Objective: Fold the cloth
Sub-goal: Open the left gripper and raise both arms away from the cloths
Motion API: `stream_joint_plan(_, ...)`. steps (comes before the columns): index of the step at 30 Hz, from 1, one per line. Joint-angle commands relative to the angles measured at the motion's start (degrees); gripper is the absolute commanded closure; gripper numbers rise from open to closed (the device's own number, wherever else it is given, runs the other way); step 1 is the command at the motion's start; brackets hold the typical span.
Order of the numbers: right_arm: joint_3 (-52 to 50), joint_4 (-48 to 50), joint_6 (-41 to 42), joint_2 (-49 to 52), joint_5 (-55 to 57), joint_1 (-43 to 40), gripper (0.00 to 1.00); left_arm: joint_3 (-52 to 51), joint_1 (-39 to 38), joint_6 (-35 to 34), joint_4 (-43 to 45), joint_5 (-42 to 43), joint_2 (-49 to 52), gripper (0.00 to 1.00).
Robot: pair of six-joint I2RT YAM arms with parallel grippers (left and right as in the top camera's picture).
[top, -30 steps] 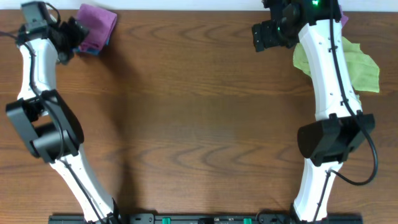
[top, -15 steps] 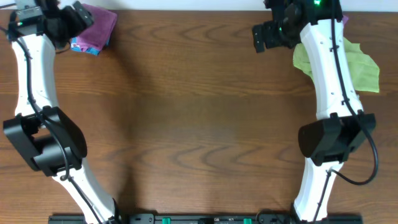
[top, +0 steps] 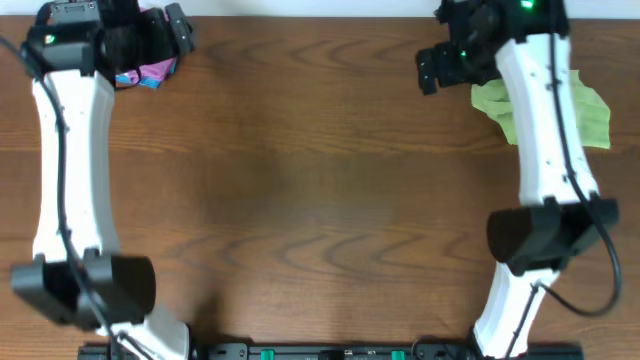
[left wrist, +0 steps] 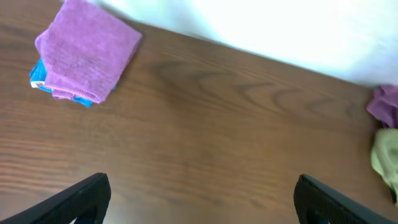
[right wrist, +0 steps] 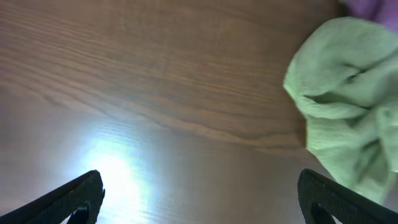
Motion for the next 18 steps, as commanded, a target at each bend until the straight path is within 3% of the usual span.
stream_joint_plan(1, 0.3, -0.6, -1.2, -7.2, -0.1, -0.3, 0.01, 0.2, -2.0, 3.2, -2.3, -2.0, -3.5, 0.05)
stream_joint_plan(11, -1.0, -3.2, -1.2, -21.1, -2.6, -0.3, 0.01, -2.4, -6.4, 5.5, -7.3, -4.2, -18.4, 0.05)
stream_joint_plan(18, -14.3, -0.8, -1.4, -34.6, -2.6, -0.3, 0.01, -14.7, -9.6, 5.5, -4.8, -3.6, -32.4, 0.05)
